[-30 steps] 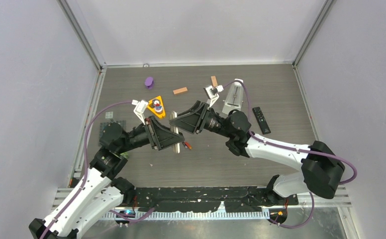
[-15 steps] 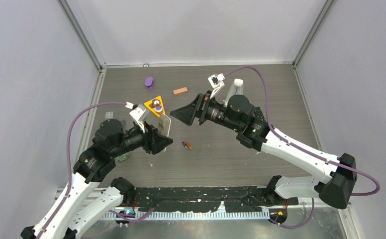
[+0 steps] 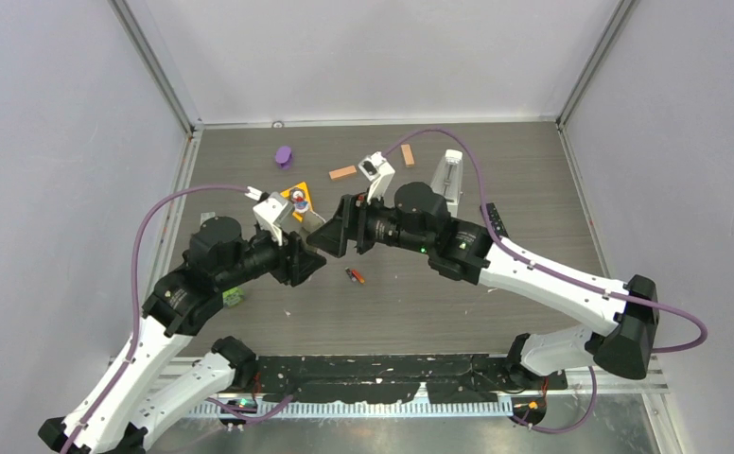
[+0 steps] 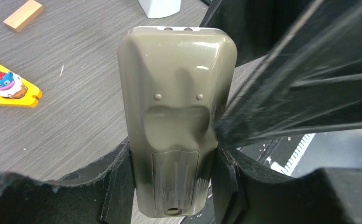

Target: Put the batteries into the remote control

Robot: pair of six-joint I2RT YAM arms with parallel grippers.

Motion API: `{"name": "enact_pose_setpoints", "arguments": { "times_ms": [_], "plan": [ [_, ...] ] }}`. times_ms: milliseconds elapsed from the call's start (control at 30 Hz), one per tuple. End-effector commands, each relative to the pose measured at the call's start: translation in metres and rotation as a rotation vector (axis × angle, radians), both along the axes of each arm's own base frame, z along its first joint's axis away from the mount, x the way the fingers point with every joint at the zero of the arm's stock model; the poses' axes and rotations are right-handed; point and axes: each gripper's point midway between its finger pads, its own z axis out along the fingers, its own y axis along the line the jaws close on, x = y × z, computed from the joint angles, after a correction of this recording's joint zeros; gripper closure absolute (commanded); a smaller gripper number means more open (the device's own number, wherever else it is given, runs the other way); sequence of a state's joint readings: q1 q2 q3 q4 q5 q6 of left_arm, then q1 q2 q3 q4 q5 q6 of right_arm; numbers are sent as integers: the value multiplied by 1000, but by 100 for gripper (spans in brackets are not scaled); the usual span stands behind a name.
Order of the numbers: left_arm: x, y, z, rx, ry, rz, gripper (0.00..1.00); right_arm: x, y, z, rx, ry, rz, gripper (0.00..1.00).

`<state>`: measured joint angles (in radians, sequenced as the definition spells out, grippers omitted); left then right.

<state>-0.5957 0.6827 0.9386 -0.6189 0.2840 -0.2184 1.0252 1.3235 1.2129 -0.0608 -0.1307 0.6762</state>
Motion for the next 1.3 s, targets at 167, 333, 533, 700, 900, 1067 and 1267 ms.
{"name": "enact_pose_setpoints", "arguments": {
  "times_ms": [167, 333, 533, 700, 900, 1067, 1267],
  "plan": [
    [-2, -9, 16, -108, -13, -3, 100, 17, 4, 20, 92, -26, -105, 57],
    [-5, -13, 15, -146, 2, -19, 100, 20, 8, 22, 123, -40, -107, 63],
    [-6, -17, 17, -179, 27, -21, 91, 19, 16, 17, 127, -54, -72, 85],
    [-6, -16, 20, -181, 35, -14, 35, 13, 11, 27, 111, -127, -26, 95],
    [-30, -37, 46, -251, 123, -181, 15, 8, -17, 39, 101, -197, 139, 95],
    [-47, -49, 66, -322, 167, -294, 14, -14, -36, 47, 101, -241, 283, 95],
    [-63, -56, 79, -421, 239, -398, 31, -37, -45, 52, 139, -230, 458, 95]
  ]
}}
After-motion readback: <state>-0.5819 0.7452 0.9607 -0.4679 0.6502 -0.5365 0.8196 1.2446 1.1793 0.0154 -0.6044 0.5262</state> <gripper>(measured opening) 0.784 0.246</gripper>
